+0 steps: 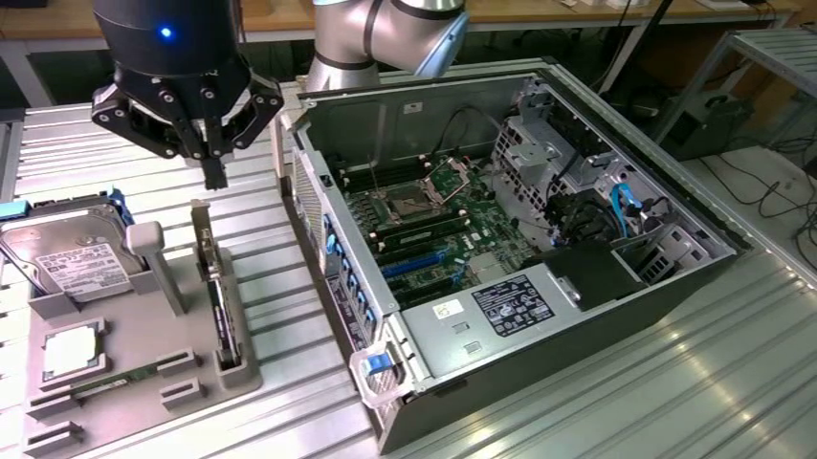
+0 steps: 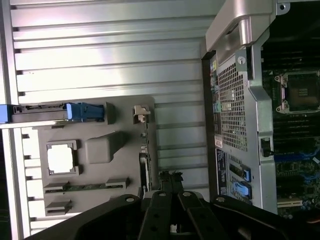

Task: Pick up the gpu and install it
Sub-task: 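Reach for the gpu, then pick up the gpu and move the gpu toward the slot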

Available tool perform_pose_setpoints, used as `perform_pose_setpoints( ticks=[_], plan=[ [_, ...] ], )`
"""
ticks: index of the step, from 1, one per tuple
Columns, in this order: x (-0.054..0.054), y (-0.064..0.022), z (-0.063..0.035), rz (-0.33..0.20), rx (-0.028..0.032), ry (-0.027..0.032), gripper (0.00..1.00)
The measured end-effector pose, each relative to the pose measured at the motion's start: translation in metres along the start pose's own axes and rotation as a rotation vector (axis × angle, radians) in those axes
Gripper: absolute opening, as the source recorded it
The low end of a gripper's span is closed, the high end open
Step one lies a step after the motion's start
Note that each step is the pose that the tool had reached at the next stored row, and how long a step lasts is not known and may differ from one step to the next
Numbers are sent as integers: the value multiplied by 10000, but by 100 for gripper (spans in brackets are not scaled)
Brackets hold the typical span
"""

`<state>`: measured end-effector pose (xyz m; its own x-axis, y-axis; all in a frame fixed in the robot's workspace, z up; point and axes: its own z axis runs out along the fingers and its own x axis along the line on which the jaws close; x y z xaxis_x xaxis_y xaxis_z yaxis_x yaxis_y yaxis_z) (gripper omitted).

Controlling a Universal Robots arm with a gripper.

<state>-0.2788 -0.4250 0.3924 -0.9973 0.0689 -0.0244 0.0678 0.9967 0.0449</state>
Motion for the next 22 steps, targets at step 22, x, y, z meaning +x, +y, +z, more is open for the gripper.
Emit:
perform_pose_setpoints(
  ticks=[22],
  plan=[
    [236, -125, 3, -22, -3, 1, 11]
  ],
)
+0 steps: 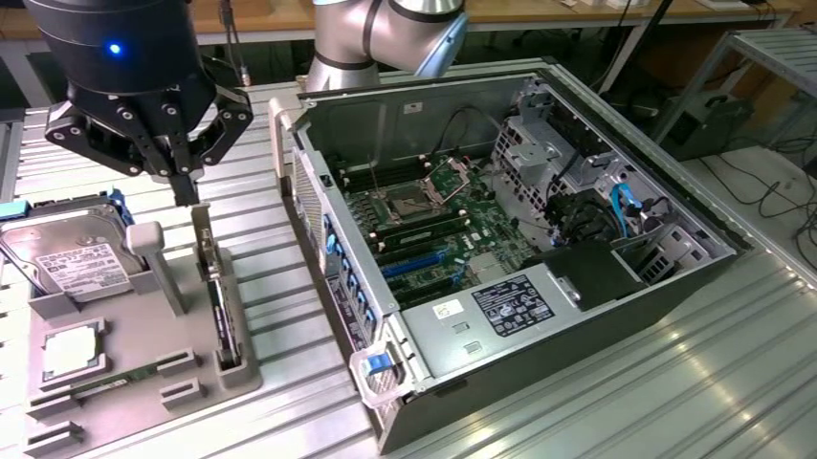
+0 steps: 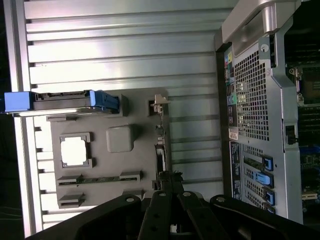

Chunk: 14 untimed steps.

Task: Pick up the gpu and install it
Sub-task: 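Pick up the gpu and move the gpu toward the slot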

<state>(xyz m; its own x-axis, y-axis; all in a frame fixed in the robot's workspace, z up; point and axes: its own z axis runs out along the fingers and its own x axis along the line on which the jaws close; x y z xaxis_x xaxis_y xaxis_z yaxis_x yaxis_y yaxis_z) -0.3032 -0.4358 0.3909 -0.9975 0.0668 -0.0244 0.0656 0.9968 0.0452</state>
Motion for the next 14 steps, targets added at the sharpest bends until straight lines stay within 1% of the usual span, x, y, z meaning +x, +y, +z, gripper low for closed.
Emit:
perform_pose_setpoints(
  ticks=[10, 12, 13, 14],
  plan=[
    [0, 0, 0, 0, 0, 0, 11],
    [0, 0, 0, 0, 0, 0, 24],
    [0, 0, 0, 0, 0, 0, 36],
    [0, 0, 0, 0, 0, 0, 42]
  ],
)
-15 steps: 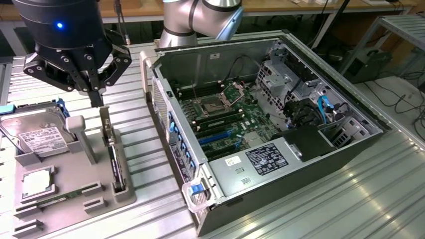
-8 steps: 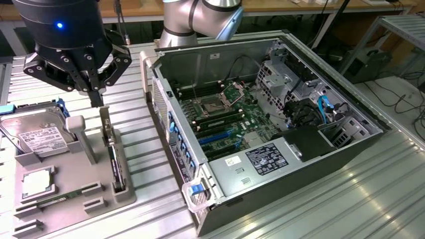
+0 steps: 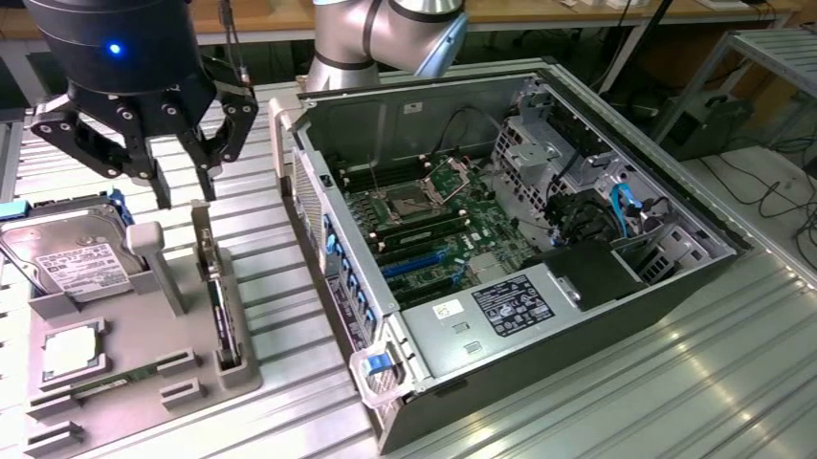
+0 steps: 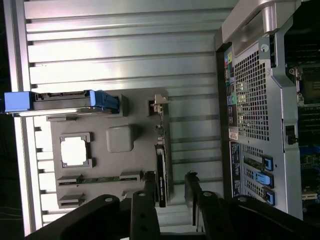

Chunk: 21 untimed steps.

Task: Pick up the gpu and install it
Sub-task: 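Pick up the gpu and move the gpu toward the slot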

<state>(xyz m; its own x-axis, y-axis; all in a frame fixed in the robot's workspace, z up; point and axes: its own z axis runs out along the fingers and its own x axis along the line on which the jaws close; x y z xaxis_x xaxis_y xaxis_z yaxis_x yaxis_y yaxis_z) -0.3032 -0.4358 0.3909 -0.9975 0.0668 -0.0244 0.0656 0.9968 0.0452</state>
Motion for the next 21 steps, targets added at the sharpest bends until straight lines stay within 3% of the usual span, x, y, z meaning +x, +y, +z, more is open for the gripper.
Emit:
perform_pose_setpoints(
  ticks=[3, 4, 8, 12, 21],
  plan=[
    [0, 0, 0, 0, 1, 0, 48],
    [0, 0, 0, 0, 1, 0, 60],
    [1, -12, 18, -72, -2, 3, 60],
    [4, -15, 68, -532, -13, 24, 60],
    [6, -18, 128, -590, -15, 27, 60]
  ],
)
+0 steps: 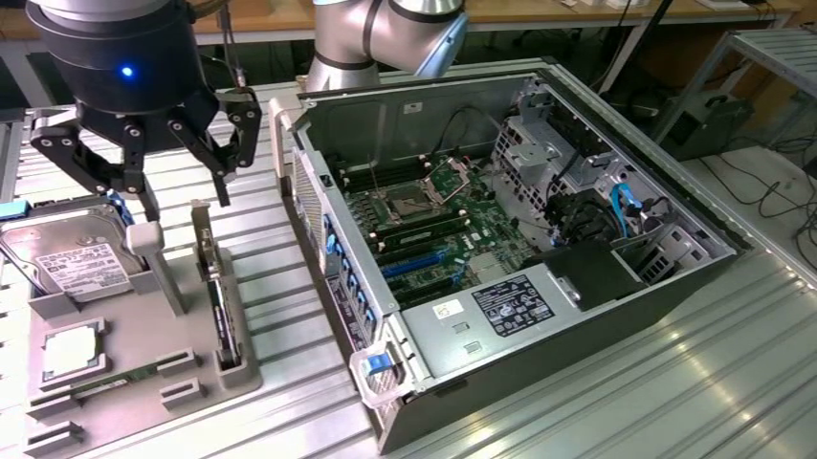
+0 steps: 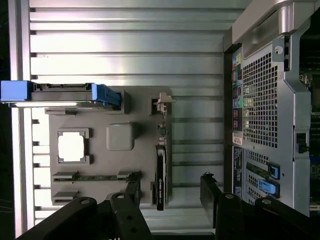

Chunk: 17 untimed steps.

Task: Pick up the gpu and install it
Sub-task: 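Pick up the gpu and move the gpu toward the slot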

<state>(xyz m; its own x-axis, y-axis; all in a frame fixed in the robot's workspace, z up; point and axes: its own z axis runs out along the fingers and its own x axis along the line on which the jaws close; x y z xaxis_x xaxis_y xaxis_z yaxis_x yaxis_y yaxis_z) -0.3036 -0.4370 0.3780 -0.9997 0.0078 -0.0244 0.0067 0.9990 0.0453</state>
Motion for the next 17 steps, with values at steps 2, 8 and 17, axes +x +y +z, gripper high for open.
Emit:
perform_pose_setpoints(
  ticks=[2, 8, 17],
  plan=[
    [1, -1, 20, -1, 0, 0, 60],
    [5, -2, 50, -1, 0, 0, 60],
    [6, -6, 115, -1, 0, 0, 60]
  ],
)
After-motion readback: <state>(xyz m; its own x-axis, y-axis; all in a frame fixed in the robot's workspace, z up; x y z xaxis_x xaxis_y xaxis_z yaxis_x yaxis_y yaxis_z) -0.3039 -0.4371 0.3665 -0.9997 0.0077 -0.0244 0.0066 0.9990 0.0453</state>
